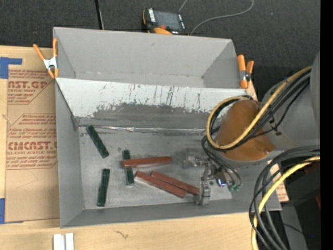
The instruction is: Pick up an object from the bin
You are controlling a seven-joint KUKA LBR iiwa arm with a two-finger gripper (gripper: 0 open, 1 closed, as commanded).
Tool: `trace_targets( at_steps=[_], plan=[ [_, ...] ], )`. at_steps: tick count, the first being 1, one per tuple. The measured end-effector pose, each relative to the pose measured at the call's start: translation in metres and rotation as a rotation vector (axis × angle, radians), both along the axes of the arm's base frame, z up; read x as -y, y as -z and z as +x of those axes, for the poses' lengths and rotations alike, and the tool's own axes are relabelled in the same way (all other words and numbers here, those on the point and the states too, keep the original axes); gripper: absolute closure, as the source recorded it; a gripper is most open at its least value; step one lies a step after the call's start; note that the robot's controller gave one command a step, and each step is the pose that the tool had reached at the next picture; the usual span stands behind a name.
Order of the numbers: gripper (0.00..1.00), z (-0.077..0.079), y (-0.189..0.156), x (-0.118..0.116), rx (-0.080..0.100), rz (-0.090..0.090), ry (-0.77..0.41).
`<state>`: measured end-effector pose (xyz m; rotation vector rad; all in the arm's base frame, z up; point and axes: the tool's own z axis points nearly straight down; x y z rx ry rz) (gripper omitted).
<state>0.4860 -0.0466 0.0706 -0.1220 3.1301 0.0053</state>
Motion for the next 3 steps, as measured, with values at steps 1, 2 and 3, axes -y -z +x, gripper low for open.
trace_targets(
  at_steps=[1,2,3],
  plan=[
    [1.00,-0.002,0.001,0.005,-0.007,-0.003,0.006],
    [1.00,0.035,-0.075,0.040,-0.004,-0.003,0.300],
    [1.00,0.048,-0.187,0.035,0.002,-0.002,0.260]
  ],
)
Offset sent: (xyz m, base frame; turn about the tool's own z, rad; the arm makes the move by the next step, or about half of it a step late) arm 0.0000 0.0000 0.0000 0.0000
